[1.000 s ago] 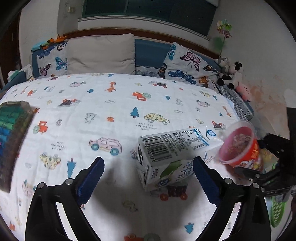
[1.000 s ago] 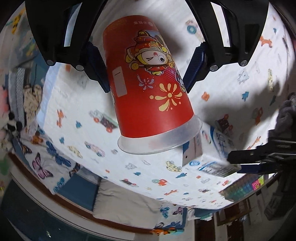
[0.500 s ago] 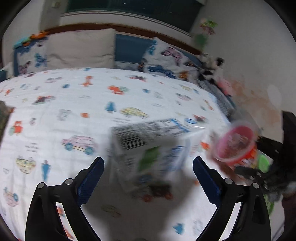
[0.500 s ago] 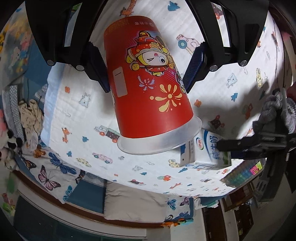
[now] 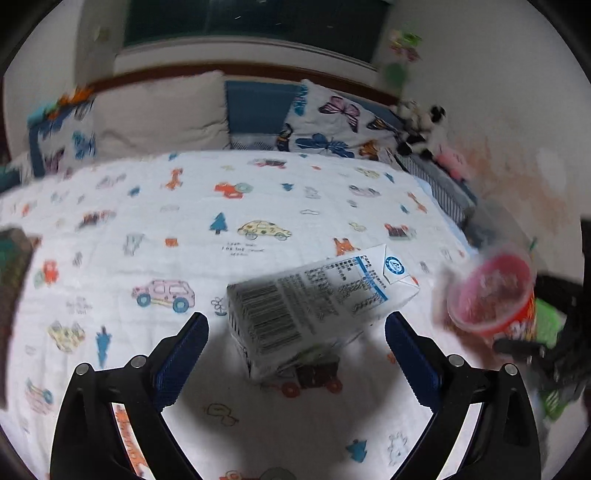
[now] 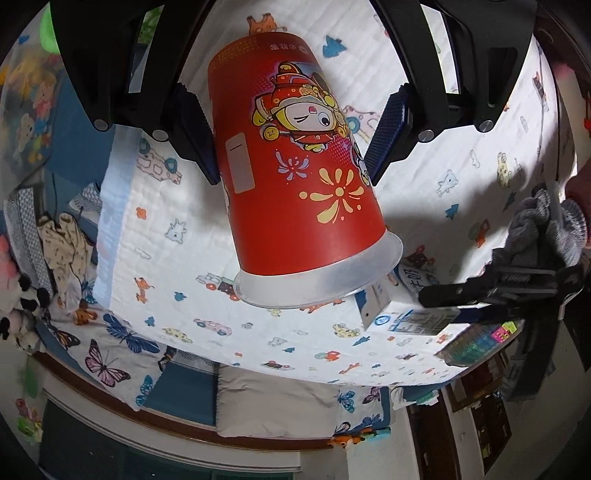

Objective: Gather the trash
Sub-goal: 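Grasp the white milk carton with the left gripper and lift it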

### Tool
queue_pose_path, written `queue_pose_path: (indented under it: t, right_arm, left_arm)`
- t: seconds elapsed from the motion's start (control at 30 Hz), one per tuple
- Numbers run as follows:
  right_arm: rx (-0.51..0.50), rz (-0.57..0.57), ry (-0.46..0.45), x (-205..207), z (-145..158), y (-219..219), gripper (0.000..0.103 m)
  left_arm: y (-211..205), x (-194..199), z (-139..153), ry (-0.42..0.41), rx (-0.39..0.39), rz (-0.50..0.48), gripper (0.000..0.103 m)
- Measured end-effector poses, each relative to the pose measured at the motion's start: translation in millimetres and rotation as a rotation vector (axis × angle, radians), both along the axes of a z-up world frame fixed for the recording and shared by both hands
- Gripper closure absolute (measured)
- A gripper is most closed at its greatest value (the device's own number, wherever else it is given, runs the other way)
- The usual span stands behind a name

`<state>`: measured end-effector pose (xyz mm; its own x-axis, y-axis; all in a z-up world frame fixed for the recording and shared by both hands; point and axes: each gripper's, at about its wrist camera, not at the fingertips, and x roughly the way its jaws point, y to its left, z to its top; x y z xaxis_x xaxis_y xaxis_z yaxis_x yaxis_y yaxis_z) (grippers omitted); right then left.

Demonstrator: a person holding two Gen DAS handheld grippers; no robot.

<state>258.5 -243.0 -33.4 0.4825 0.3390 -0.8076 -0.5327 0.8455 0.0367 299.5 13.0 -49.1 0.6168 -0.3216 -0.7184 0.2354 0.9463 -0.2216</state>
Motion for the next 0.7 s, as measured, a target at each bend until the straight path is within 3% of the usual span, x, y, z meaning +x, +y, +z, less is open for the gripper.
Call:
queue_pose_path:
  t: [0.13, 0.33, 0.43, 0.53, 0.7]
  right_arm:
    - [0.008, -0.006, 0.002, -2, -1, -1, 0.026]
    - [0.016, -0.014, 0.013, -5, -4, -3, 0.026]
    - [0.019, -0.022, 0.012, -6, -3, -6, 0.026]
    - [0.024, -0.032, 0.012, -10, -2, -10, 0.026]
    - [0.049, -0.049, 0.024, -19, 1, -19, 0.026]
  left_arm:
    - [7, 5, -6, -0.001, -0.054, 0.026, 0.01]
    - [-6, 5, -6, 0.005, -0.097, -0.053, 0.01]
    - [-20, -5, -3, -0.005, -0.066, -0.109, 0.011]
    - [-32, -16, -1, -0.009, -0.031, -0.162, 0.029]
    - [-43, -21, -3, -0.016, 0.028, -0.199, 0.035]
